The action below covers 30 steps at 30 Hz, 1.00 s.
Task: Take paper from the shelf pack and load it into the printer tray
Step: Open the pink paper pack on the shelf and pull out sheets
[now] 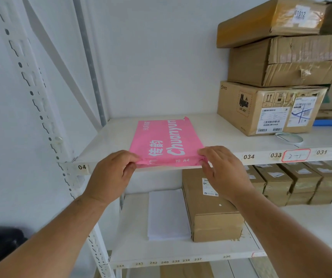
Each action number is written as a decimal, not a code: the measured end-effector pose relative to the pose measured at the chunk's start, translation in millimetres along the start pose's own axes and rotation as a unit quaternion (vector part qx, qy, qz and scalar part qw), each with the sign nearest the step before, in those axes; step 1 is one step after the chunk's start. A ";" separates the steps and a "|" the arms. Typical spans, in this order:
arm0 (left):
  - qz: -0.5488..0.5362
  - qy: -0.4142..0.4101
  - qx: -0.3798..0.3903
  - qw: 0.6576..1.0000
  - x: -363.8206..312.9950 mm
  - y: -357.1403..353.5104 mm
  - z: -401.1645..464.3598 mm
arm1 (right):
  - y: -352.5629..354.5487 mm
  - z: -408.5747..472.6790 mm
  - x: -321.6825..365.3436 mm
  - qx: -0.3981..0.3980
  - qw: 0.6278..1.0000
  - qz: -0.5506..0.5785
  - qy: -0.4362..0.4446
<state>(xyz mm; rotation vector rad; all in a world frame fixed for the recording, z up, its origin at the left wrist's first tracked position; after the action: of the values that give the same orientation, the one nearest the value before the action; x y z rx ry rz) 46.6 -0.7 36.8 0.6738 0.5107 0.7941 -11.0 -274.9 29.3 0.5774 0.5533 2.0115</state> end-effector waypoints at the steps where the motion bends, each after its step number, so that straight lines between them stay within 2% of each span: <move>1: -0.005 0.003 0.000 1.000 0.8 -0.2 0.8 | -0.1 0.7 1.9 -0.003 1.000 -0.007 0.013; 10: 0.019 0.007 -0.005 1.000 -1.6 4.4 4.9 | -10.7 -2.1 15.1 0.007 0.975 -0.066 0.212; 19: 0.028 -0.008 -0.006 1.000 -4.4 5.0 6.1 | -13.9 1.5 29.7 0.047 0.922 -0.113 0.367; 24: 0.039 -0.024 -0.002 0.999 -6.1 5.5 4.7 | -17.7 9.6 31.2 0.034 0.936 -0.104 0.336; 30: 0.054 -0.018 0.014 0.998 -3.5 3.2 4.9 | -11.7 19.9 14.5 -0.010 0.982 -0.012 0.186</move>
<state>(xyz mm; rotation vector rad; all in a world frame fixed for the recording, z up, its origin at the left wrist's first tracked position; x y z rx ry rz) 46.2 -3.5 43.0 0.7454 0.4558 0.8767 2.2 -254.0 40.5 0.1778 0.7577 2.1110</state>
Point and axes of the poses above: each hand's wrist, its own z-axis towards the middle knuckle, its own y-axis out of the back of the hand, x = y × z, the point moved 9 cm from there along z, towards the middle knuckle, and after that the axes turned 11 degrees about z, right-handed, at the moved point
